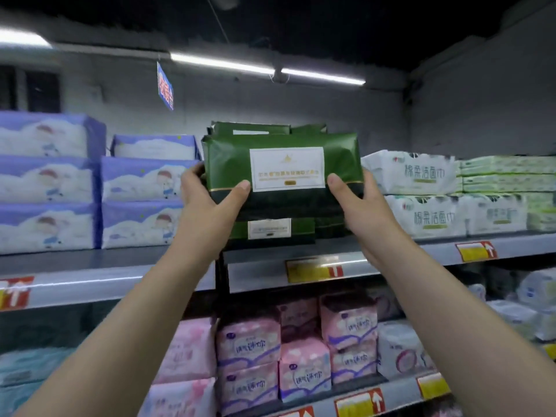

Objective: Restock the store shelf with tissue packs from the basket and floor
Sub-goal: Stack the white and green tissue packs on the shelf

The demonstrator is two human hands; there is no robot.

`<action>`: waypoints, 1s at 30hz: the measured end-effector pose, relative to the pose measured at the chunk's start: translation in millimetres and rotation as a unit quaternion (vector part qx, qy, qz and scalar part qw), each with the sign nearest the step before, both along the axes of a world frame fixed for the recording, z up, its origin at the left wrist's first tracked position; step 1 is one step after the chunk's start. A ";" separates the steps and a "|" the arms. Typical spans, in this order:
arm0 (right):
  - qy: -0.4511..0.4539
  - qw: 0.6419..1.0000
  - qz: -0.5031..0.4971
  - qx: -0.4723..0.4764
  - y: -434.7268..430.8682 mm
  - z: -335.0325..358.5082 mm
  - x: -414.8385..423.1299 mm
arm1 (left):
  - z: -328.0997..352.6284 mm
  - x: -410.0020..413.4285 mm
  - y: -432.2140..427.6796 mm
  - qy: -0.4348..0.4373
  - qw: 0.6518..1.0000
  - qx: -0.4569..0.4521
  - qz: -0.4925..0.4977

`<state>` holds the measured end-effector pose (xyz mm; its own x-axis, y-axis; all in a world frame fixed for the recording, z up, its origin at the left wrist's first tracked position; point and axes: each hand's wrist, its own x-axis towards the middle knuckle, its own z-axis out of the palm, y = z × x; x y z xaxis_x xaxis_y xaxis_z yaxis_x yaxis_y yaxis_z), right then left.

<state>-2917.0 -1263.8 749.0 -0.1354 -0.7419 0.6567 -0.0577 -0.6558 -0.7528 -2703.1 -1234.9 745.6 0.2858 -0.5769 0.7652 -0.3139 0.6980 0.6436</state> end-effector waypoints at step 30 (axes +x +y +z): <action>0.129 0.977 -0.167 -0.015 -183.6 116.3 59.3 | 118.4 53.1 -181.4 -0.141 0.986 0.035 0.076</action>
<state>-2857.7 -1447.5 865.3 -0.1938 -0.6642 0.7220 -0.4566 -0.5903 -0.6656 -2650.1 -1416.3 864.0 0.1541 -0.5987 0.7860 -0.5855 0.5854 0.5608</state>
